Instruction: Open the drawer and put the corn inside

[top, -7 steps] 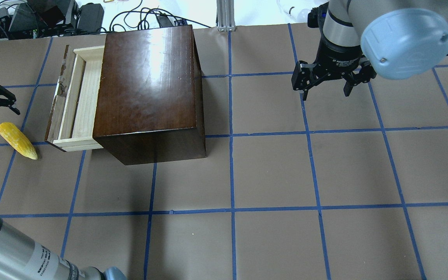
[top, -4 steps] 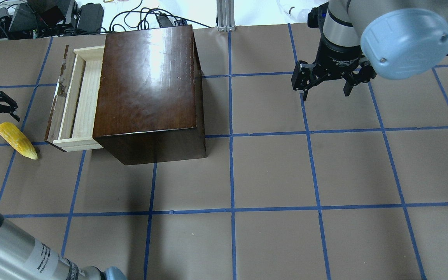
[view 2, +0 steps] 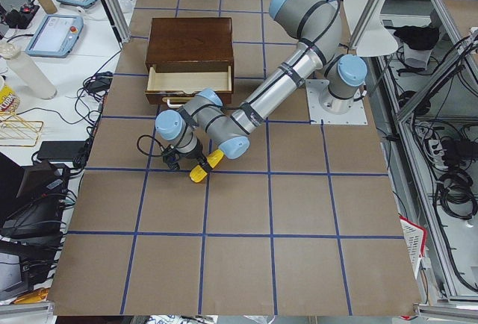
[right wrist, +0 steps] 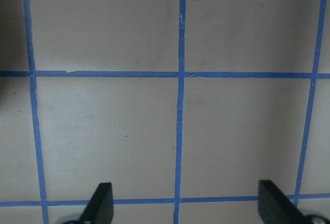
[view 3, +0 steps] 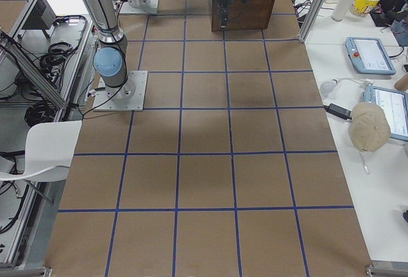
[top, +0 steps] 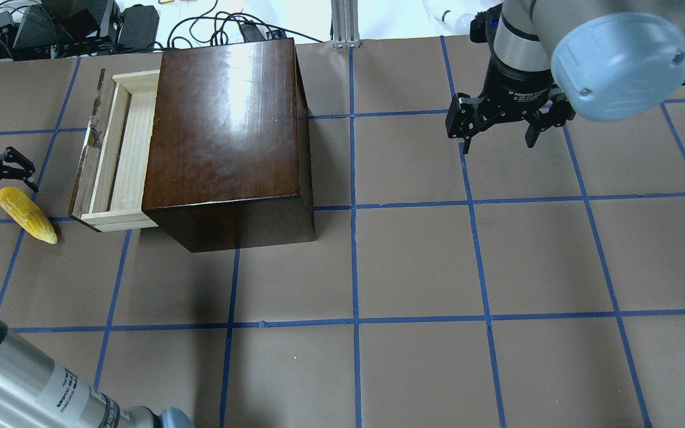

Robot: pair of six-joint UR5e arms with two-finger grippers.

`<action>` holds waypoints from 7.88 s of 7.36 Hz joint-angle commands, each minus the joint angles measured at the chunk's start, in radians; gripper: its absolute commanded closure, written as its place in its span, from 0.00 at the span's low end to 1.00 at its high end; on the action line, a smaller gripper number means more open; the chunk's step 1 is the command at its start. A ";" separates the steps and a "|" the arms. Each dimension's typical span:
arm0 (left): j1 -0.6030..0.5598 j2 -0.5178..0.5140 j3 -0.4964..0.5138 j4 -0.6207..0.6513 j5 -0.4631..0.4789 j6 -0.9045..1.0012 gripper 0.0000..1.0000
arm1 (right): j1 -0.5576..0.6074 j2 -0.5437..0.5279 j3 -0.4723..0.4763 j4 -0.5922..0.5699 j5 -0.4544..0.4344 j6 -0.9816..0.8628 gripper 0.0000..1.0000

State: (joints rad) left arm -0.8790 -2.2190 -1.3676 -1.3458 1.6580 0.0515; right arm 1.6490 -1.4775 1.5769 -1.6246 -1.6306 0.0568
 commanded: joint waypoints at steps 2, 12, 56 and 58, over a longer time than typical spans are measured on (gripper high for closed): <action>0.002 -0.024 -0.001 0.001 0.015 0.008 0.00 | 0.000 0.000 0.000 0.000 0.000 0.000 0.00; -0.005 -0.004 0.045 -0.004 0.009 0.008 1.00 | 0.000 -0.001 0.000 -0.001 0.000 0.000 0.00; -0.644 0.326 0.115 -0.323 -0.106 0.029 0.00 | 0.000 -0.001 0.000 -0.001 0.003 0.000 0.00; -0.655 0.364 0.078 -0.325 -0.106 0.024 0.00 | 0.000 0.000 0.000 0.000 0.003 -0.002 0.00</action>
State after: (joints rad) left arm -1.5243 -1.8793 -1.2633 -1.6705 1.5524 0.0877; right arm 1.6490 -1.4783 1.5769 -1.6250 -1.6277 0.0565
